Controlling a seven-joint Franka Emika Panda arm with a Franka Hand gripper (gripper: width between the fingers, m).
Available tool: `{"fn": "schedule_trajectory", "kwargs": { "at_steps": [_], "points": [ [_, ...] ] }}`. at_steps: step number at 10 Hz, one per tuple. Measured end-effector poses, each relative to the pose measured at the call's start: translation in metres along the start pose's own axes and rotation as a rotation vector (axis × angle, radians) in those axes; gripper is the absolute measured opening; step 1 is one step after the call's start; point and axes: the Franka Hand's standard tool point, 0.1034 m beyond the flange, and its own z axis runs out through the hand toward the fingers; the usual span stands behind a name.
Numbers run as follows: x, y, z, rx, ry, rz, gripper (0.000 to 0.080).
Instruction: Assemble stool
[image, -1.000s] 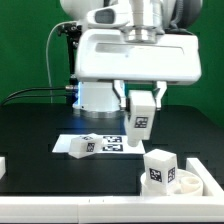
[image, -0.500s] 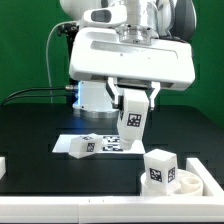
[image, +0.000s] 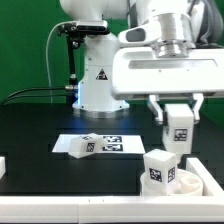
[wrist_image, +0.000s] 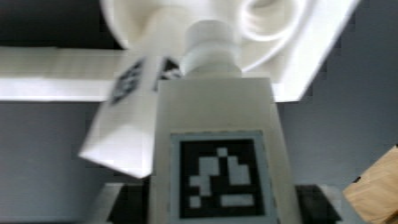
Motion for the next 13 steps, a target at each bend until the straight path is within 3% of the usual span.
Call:
{"fn": "schedule_trajectory", "kwargs": {
  "at_steps": [2,5,7,13],
  "points": [
    [-0.001,0.006,0.001,-0.008,0.001,-0.008,0.0334],
    [-0.003,0.003,0.001,-0.013,0.036,-0.012,0.0334],
    [-0.022,-0.008,0.01,0.002,0.01,0.004,0.0334],
    [-0.015,-0.006,0.014,0.011,-0.017,0.02,0.0334]
  ]
}}
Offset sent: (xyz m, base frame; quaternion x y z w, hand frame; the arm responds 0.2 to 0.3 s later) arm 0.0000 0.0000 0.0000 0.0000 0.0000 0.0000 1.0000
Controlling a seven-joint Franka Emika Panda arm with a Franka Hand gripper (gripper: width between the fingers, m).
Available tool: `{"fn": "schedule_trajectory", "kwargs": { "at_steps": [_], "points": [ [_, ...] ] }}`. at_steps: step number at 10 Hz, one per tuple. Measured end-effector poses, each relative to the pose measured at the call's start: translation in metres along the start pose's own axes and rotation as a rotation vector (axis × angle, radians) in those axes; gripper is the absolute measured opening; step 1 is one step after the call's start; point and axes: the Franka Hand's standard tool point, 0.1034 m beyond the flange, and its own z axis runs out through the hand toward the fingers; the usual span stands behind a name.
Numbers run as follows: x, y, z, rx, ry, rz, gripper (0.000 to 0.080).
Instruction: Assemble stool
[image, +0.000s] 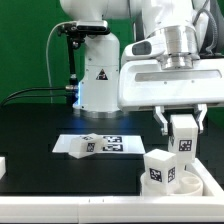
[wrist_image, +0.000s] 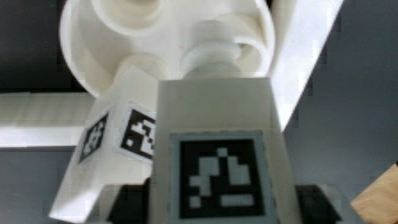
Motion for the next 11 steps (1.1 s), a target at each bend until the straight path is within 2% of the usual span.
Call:
{"fn": "schedule_trajectory", "kwargs": {
  "at_steps": [2,6,8,11],
  "points": [
    [0.006,-0.002,0.007,0.001,0.01,0.001,0.0334],
    [0.008,-0.008,0.017,0.005,0.01,-0.004,0.0334],
    [0.0,-0.015,0.022,0.009,-0.001,-0.016,0.0334],
    [-0.006,-0.017,0.024,0.006,0.013,-0.026,0.0334]
  ]
}}
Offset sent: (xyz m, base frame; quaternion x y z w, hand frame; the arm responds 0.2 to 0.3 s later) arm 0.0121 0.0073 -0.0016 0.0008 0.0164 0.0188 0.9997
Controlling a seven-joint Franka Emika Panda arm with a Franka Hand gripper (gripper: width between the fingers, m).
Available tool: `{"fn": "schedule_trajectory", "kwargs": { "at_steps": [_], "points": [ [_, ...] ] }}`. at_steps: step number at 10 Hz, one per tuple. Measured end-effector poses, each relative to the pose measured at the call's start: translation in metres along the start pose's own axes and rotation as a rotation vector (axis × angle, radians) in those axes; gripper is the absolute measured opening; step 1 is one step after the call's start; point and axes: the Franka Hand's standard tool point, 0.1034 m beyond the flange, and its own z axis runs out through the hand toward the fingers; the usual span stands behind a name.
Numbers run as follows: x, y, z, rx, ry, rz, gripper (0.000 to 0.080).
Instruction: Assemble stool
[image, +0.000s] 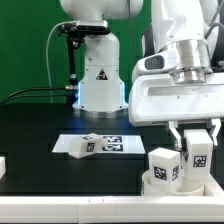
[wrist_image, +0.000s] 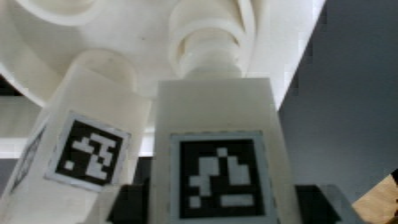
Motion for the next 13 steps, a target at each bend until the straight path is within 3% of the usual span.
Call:
{"fn": "schedule_trajectory", "kwargs": {
  "at_steps": [7,8,9,13],
  "points": [
    [-0.0072,-0.0007,-0.0011,0.004,-0.03,-0.005,0.0334],
    [-0.0073,-0.0007,-0.001,0.004,-0.031,-0.005,0.0515],
    [-0.0076,-0.0007,-0.0009,0.004,-0.031,-0.005,0.0607],
    [-0.0079,-0.0006,-0.0007,0.004,-0.032,-0.005,0.0648]
  ]
}}
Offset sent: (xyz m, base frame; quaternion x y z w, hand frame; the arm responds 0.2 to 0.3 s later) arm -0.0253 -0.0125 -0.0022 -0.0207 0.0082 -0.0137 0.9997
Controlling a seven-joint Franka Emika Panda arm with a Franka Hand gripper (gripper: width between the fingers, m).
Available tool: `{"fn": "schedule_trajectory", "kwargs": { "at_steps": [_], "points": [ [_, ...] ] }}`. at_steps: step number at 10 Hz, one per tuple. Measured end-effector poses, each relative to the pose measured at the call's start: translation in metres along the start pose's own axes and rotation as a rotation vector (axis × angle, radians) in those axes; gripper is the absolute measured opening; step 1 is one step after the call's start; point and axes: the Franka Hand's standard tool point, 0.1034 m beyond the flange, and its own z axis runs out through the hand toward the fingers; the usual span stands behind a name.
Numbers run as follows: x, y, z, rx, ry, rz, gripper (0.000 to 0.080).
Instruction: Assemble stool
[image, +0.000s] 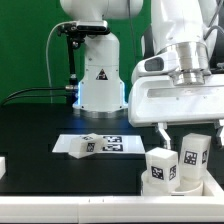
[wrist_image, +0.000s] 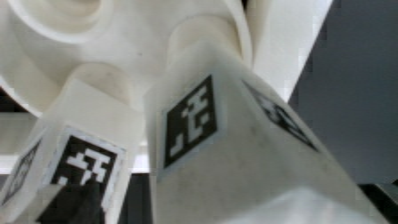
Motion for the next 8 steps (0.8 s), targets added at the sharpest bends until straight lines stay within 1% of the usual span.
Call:
{"fn": "schedule_trajectory", "kwargs": {
  "at_steps": [1,2,3,4,5,6,7,8],
  "points": [
    [0.0,0.0,0.0,0.0,-0.002,0.0,0.0649],
    [-0.003,-0.002,0.001,0.007,-0.042,0.029,0.0649],
    [0.002,-0.005,-0.003,0.019,-0.081,0.074,0.0649],
    [0.003,-0.009,-0.004,0.034,-0.154,0.14,0.0649],
    [0.001,-0.018,-0.005,0.057,-0.28,0.198,0.0649],
    [0.005,-0.021,-0.005,0.068,-0.329,0.187,0.0649],
    [0.0,-0.021,-0.005,0.076,-0.401,0.193,0.0649],
    [0.0,-0.021,-0.006,0.088,-0.468,0.2,0.0649]
  ]
}}
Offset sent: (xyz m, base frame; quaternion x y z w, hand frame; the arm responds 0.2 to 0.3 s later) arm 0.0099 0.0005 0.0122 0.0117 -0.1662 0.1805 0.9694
